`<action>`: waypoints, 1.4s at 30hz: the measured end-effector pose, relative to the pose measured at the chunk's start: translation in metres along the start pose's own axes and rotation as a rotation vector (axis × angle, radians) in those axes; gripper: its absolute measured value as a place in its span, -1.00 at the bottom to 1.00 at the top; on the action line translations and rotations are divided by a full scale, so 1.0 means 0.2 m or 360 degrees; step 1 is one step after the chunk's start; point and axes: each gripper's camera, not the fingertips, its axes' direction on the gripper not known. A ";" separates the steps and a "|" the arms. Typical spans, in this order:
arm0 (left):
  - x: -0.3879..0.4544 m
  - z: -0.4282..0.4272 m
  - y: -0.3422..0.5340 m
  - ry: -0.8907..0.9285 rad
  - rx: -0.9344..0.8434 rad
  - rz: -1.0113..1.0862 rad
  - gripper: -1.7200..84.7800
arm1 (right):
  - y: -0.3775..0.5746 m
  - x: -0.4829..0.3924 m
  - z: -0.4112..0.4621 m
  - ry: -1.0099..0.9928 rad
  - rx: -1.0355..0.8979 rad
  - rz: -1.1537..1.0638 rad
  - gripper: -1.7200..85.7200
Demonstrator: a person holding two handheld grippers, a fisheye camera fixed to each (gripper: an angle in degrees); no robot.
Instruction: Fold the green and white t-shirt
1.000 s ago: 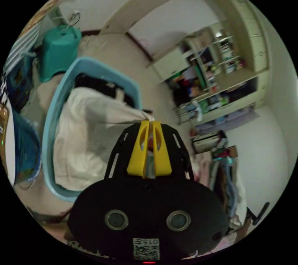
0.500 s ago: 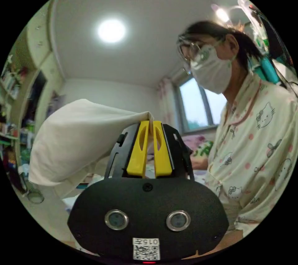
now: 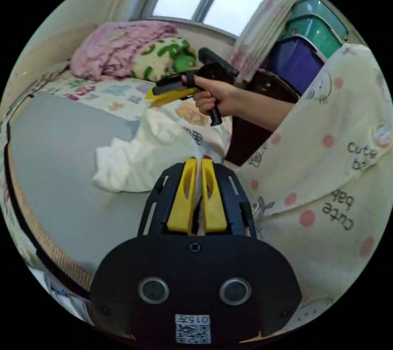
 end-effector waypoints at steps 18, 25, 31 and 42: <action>-1.21 -0.94 0.38 -0.0154 0.0267 -0.0553 -0.92 | 0.17 -2.23 0.63 0.0540 -0.0760 -0.1308 -0.75; -1.60 -1.16 0.52 -0.0320 0.0352 -0.0837 -0.83 | 0.13 -2.56 -0.01 0.0158 -0.0547 -0.0953 -0.93; -2.02 -1.03 0.32 -0.0167 0.0322 -0.0875 -0.74 | 0.24 -2.66 -0.65 -0.0058 -0.0291 -0.0630 -0.95; -2.28 -0.97 0.41 0.0053 0.0094 -0.0394 -0.65 | 0.55 -3.05 -1.11 -0.0233 0.0047 -0.0103 -0.95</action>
